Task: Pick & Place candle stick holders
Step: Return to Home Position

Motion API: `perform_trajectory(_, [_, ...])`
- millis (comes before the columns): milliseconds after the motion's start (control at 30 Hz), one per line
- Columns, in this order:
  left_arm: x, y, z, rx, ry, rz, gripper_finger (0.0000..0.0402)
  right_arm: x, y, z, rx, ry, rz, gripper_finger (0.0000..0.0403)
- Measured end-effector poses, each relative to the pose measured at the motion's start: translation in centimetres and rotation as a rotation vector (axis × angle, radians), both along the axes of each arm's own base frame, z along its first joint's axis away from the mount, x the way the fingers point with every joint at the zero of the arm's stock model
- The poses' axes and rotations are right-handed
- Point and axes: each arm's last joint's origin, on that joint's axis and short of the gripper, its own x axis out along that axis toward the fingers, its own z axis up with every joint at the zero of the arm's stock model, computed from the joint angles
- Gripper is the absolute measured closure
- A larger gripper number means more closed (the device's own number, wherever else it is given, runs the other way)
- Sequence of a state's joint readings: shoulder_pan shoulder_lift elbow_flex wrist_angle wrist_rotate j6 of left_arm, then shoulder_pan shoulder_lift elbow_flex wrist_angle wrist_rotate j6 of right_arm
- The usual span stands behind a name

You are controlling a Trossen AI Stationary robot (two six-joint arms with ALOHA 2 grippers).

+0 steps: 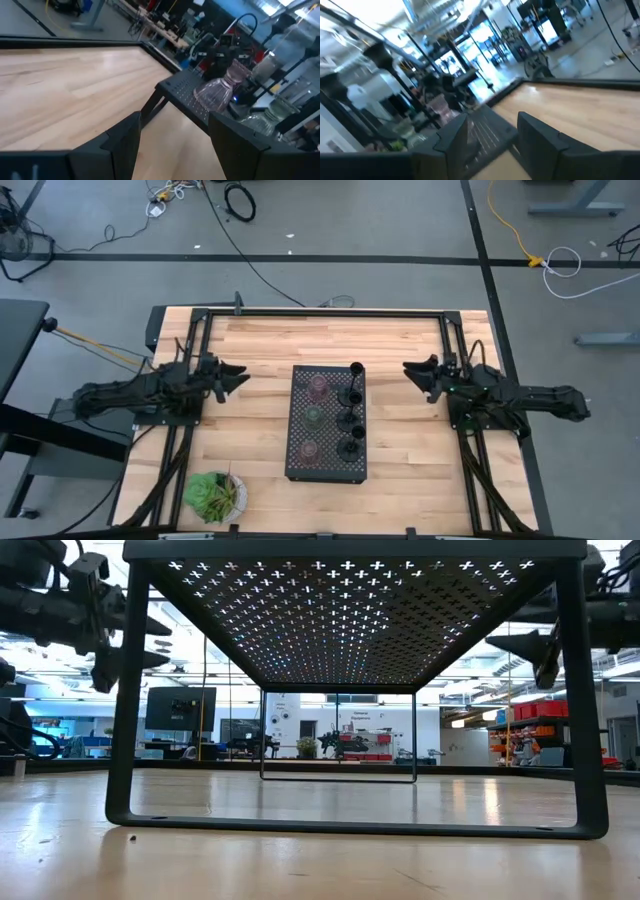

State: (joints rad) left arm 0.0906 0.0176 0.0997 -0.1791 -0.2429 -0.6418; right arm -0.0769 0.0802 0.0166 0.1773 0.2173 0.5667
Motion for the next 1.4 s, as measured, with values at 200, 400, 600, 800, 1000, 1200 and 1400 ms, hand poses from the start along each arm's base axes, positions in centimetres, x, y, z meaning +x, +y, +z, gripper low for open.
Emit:
perform_trajectory(200, [0.54,0.04,-0.61,0.016,-0.159,-0.001,0.0168,-0.66,0.06,0.75,-0.007,-0.097,0.001,0.0231])
perform_trajectory(400, [0.53,0.00,-0.26,0.013,-0.209,-0.008,0.0168,-0.68,0.04,0.83,-0.007,-0.105,-0.006,0.0231])
perform_trajectory(600, [0.55,0.00,-0.30,0.011,-0.206,-0.008,0.0168,-0.65,0.04,0.81,-0.007,-0.102,-0.006,0.0231])
perform_trajectory(800, [0.55,0.00,-0.29,0.010,-0.207,-0.008,0.0168,-0.65,0.04,0.81,-0.007,-0.102,-0.008,0.0231])
perform_trajectory(1000, [0.55,0.00,-0.28,0.010,-0.208,-0.008,0.0168,-0.65,0.04,0.81,-0.007,-0.102,-0.008,0.0231])
perform_trajectory(1200, [0.55,0.00,-0.28,0.010,-0.208,-0.008,0.0168,-0.65,0.04,0.81,-0.006,-0.103,-0.008,0.0231])
perform_trajectory(1400, [0.54,0.00,-0.27,0.010,-0.209,-0.008,0.0168,-0.65,0.04,0.81,-0.006,-0.103,-0.008,0.0231])
